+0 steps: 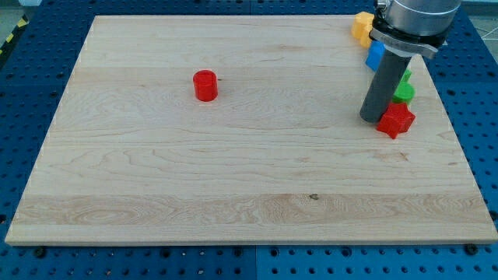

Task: Move the line of blocks up a bit

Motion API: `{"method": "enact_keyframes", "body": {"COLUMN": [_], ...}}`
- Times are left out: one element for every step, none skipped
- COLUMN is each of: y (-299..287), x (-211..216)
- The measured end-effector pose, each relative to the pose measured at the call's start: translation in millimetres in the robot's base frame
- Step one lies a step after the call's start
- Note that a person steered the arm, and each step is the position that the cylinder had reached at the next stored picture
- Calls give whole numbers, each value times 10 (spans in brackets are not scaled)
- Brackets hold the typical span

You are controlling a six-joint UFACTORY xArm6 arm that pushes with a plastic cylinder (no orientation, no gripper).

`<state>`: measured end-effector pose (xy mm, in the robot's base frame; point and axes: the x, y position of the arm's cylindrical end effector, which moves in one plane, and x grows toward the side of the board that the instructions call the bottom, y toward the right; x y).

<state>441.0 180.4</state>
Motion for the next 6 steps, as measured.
{"method": "enact_keyframes", "body": {"y": [9,-113,-217,-217,-203,-139], "x": [0,0,139,388,525,525]}}
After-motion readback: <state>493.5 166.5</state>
